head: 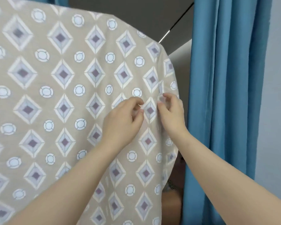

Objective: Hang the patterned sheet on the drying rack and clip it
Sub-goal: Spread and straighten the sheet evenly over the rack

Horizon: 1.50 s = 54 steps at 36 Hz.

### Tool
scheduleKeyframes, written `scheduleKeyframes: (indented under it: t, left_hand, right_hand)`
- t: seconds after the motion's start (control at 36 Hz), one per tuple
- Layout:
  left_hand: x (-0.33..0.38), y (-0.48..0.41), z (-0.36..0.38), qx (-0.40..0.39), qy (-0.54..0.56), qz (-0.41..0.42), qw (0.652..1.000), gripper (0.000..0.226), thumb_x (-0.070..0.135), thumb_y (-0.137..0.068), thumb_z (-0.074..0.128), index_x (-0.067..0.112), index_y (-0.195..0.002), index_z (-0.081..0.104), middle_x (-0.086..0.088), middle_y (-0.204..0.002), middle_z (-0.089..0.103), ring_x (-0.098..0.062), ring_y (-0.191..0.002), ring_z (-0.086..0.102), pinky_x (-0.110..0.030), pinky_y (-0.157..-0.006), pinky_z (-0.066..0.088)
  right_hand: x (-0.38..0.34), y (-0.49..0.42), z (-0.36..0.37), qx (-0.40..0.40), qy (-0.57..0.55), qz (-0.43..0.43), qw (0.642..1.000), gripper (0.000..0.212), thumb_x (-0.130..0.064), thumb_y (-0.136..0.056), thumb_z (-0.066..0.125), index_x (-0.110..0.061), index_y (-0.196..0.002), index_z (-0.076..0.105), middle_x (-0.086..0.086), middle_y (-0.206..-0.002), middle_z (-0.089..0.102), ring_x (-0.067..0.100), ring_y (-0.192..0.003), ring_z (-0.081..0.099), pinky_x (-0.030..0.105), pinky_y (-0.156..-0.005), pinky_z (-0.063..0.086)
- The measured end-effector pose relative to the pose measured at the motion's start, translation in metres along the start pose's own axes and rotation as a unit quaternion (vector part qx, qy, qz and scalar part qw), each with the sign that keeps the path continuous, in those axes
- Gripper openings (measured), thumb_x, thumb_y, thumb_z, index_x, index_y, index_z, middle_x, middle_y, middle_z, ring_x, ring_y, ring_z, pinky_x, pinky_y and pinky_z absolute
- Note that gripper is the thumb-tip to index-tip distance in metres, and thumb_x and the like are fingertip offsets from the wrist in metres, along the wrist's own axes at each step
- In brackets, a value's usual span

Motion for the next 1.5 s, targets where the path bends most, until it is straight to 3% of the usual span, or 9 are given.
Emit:
scheduleKeyframes:
  t: [0.19,0.28,0.39,0.5,0.61,0.69,0.81,0.97,1.5]
  left_hand:
    - [0.002,-0.04,-0.018,-0.016,-0.058,0.065,0.996,0.021,0.026,-0.09,0.048,0.028,-0.108,0.057,0.017,-0.084,0.049,-0.002,-0.082,0.046,-0.025,-0.075,0.038]
    - [0.006,-0.059,-0.022,-0.014,-0.064,0.089,0.994,0.02,0.024,-0.089,0.049,0.028,-0.107,0.057,0.018,-0.081,0.047,-0.005,-0.08,0.05,-0.028,-0.078,0.042]
    - [0.011,-0.082,-0.026,0.002,-0.077,0.131,0.988,0.022,0.022,-0.087,0.05,0.026,-0.107,0.058,0.016,-0.093,0.051,-0.012,-0.093,0.056,-0.031,-0.081,0.044]
    - [0.015,-0.104,-0.028,0.062,-0.1,0.159,0.98,0.022,0.021,-0.088,0.049,0.025,-0.107,0.06,0.012,-0.103,0.059,-0.012,-0.103,0.051,-0.027,-0.078,0.04]
    - [0.018,-0.128,-0.028,0.103,-0.13,0.184,0.969,0.026,0.019,-0.086,0.046,0.021,-0.107,0.061,0.008,-0.113,0.06,-0.018,-0.116,0.041,-0.027,-0.09,0.033]
    - [0.022,-0.142,-0.028,0.129,-0.14,0.197,0.962,0.033,0.019,-0.081,0.041,0.017,-0.105,0.063,0.002,-0.114,0.061,-0.024,-0.118,0.044,-0.033,-0.097,0.031]
    - [0.026,-0.151,-0.027,0.139,-0.181,0.193,0.954,0.029,0.013,-0.087,0.047,0.019,-0.113,0.061,0.003,-0.119,0.058,-0.019,-0.123,0.04,-0.029,-0.097,0.023]
    - [0.037,-0.156,-0.02,0.145,-0.189,0.221,0.946,0.031,0.017,-0.085,0.048,0.021,-0.113,0.06,0.003,-0.117,0.057,-0.018,-0.123,0.042,-0.028,-0.096,0.019]
    - [0.045,-0.152,-0.013,0.135,-0.242,0.282,0.918,0.037,0.027,-0.079,0.049,0.018,-0.112,0.061,-0.005,-0.118,0.056,-0.026,-0.121,0.046,-0.041,-0.102,0.024]
  right_hand:
    - [-0.04,-0.062,0.009,0.104,0.053,-0.03,0.993,0.042,-0.027,-0.096,0.038,-0.03,-0.137,0.037,-0.007,-0.148,0.03,0.021,-0.131,0.027,0.033,-0.105,0.018]
    - [-0.054,-0.086,0.009,0.085,0.075,-0.036,0.993,0.041,-0.032,-0.097,0.032,-0.032,-0.139,0.034,-0.009,-0.139,0.041,0.019,-0.13,0.026,0.036,-0.107,0.015]
    - [-0.065,-0.109,0.013,0.04,-0.016,-0.004,0.999,0.025,-0.04,-0.095,0.035,-0.032,-0.103,0.058,-0.016,-0.09,0.053,0.018,-0.111,0.04,0.033,-0.103,0.029]
    - [-0.061,-0.127,0.012,0.041,-0.1,0.007,0.994,0.021,-0.03,-0.091,0.049,-0.019,-0.074,0.057,-0.006,-0.075,0.057,0.017,-0.081,0.054,0.034,-0.08,0.046]
    - [-0.058,-0.138,0.0,0.063,-0.098,-0.021,0.993,0.028,-0.022,-0.092,0.05,-0.02,-0.064,0.052,-0.006,-0.069,0.054,0.015,-0.073,0.051,0.029,-0.072,0.045]
    - [-0.057,-0.142,-0.011,0.072,-0.088,-0.056,0.992,0.026,-0.023,-0.093,0.048,-0.024,-0.067,0.053,-0.009,-0.072,0.056,0.013,-0.077,0.054,0.028,-0.075,0.046]
    - [-0.056,-0.148,-0.025,0.079,-0.077,-0.071,0.991,0.024,-0.03,-0.091,0.049,-0.028,-0.068,0.056,-0.008,-0.076,0.061,0.024,-0.091,0.062,0.042,-0.093,0.048]
    - [-0.052,-0.15,-0.044,0.099,-0.077,-0.085,0.988,0.022,-0.037,-0.085,0.05,-0.032,-0.066,0.058,-0.01,-0.079,0.062,0.024,-0.097,0.061,0.047,-0.096,0.045]
    - [-0.065,-0.149,-0.082,0.192,-0.134,-0.085,0.968,0.026,-0.026,-0.09,0.052,-0.027,-0.065,0.057,-0.01,-0.072,0.058,0.012,-0.079,0.055,0.043,-0.095,0.047]
Point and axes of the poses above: each hand's wrist, its own y-axis away from the middle knuckle, its own z-axis out of the palm, x = y × z, the point moved 1 cm from there along -y, towards the middle knuckle
